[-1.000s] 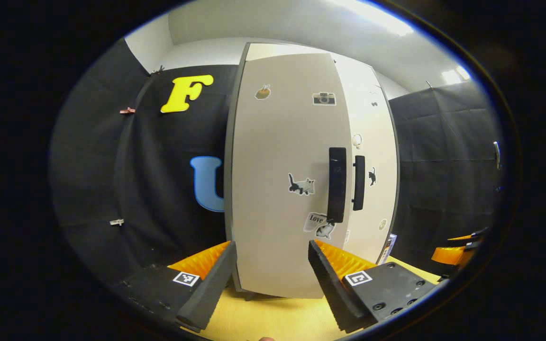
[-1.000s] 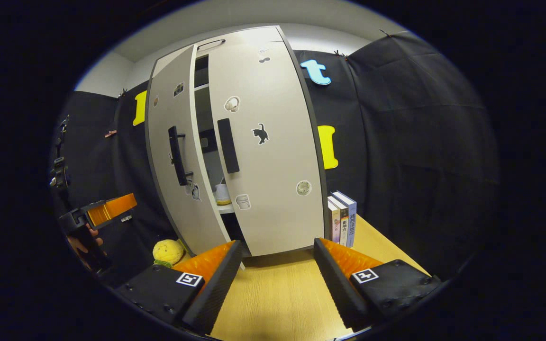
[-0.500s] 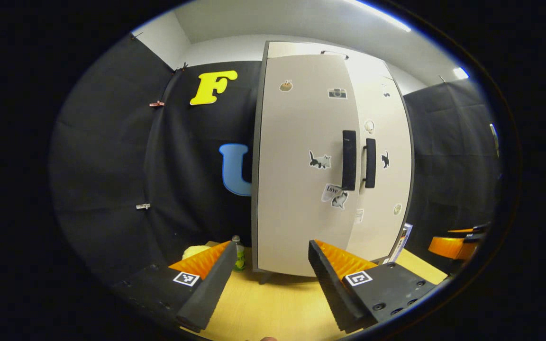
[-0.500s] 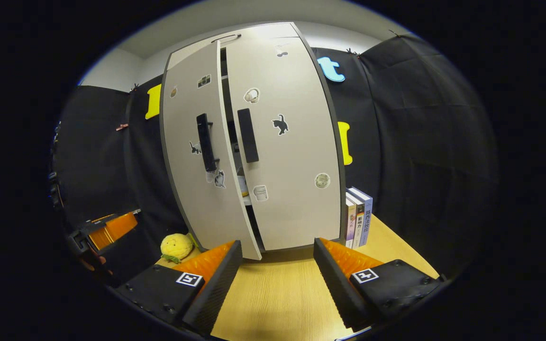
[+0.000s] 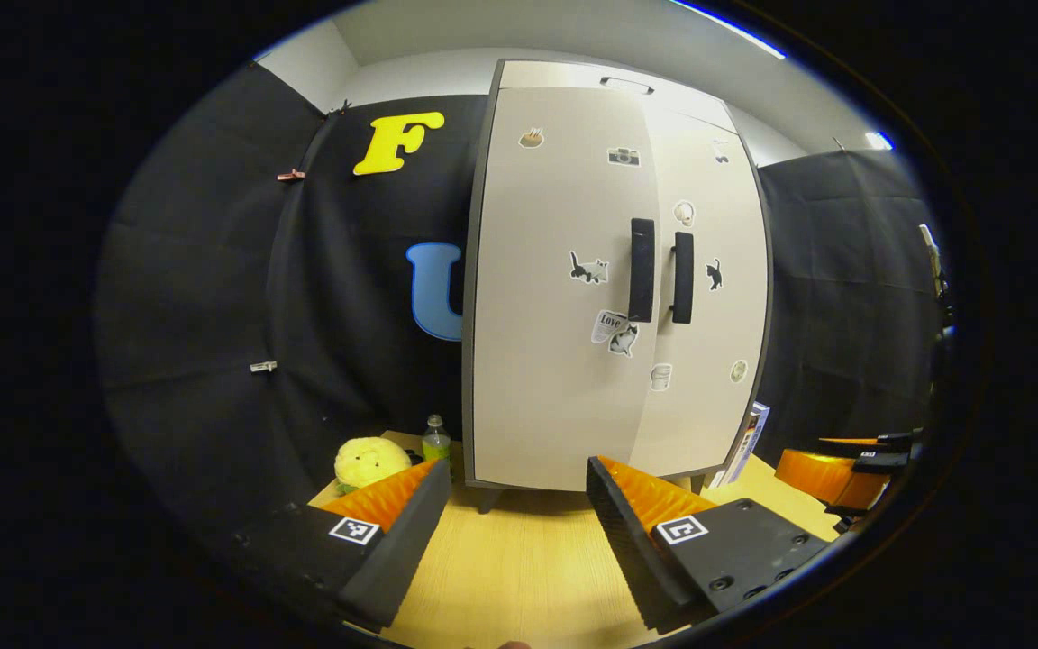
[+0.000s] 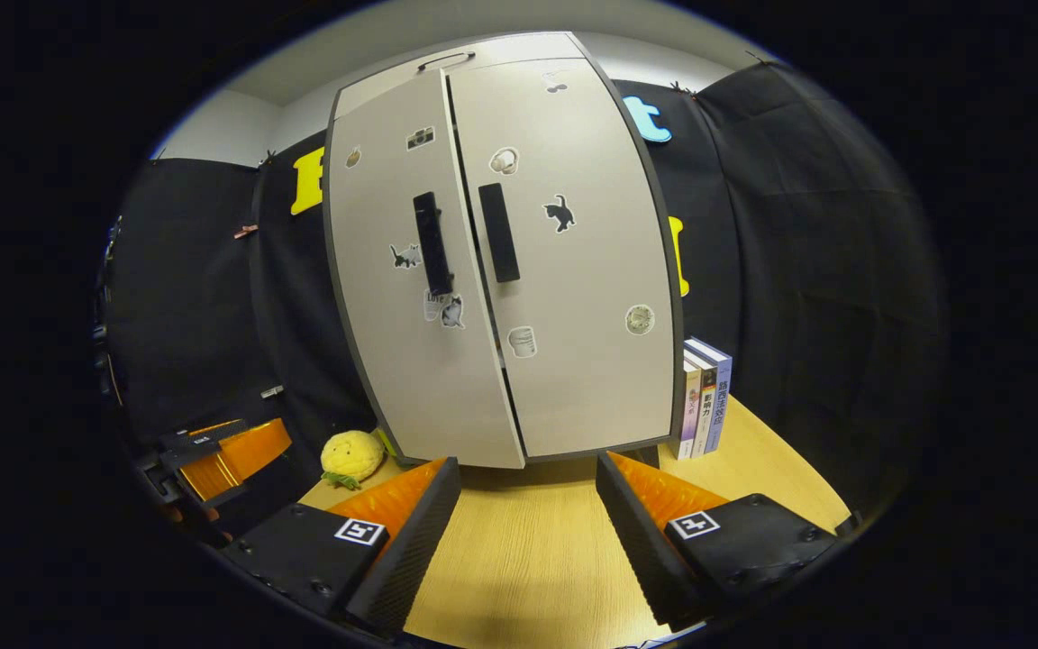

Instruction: Grab one shoe with the right hand and put it into the shoe cabinet, grab the other shoe with the left hand and put it into the shoe cabinet; then close the right door with the right hand and the left door with the left hand.

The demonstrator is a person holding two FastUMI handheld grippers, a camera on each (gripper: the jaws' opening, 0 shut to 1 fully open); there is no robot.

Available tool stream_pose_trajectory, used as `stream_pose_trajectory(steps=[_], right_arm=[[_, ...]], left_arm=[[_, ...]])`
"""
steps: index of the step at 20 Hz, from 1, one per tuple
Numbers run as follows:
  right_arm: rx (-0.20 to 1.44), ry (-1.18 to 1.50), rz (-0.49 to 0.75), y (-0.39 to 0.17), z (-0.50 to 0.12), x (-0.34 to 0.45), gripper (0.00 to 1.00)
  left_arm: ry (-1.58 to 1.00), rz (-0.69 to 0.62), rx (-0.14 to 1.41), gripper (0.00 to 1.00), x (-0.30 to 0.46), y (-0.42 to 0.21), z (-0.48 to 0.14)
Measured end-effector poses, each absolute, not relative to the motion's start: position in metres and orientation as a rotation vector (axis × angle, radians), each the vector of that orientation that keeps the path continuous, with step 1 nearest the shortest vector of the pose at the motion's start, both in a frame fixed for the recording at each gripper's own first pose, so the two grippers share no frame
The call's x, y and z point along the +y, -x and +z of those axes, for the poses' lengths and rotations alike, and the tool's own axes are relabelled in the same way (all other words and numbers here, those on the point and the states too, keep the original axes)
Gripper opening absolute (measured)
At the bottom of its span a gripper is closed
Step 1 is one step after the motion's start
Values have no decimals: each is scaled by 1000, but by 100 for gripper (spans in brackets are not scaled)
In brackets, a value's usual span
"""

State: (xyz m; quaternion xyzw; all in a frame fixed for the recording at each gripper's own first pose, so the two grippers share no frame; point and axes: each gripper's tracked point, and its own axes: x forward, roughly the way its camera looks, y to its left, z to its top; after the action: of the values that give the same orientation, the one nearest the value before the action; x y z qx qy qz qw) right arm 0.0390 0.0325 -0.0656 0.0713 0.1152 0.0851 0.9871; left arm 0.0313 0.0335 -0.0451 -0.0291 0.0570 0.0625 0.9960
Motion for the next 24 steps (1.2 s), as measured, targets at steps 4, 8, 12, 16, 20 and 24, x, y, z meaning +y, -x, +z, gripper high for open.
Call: stream_pose_trajectory(steps=[4, 8, 12, 16, 20, 24], right_arm=[[238, -136, 175, -36, -68, 35, 98], [231, -136, 154, -36, -65, 28, 98], [216, -135, 130, -38, -59, 20, 98], [222, -137, 117, -39, -61, 15, 98], [236, -123, 114, -38, -64, 12, 98], [228, -136, 108, -43, -60, 11, 98]], left_arm=[[65, 120, 133, 95, 35, -32, -54], [83, 129, 108, 95, 39, -31, -50], [64, 130, 99, 95, 40, -32, -50], [52, 116, 111, 95, 36, -34, -55], [59, 105, 127, 95, 31, -34, -61], [49, 101, 140, 95, 30, -34, -63]])
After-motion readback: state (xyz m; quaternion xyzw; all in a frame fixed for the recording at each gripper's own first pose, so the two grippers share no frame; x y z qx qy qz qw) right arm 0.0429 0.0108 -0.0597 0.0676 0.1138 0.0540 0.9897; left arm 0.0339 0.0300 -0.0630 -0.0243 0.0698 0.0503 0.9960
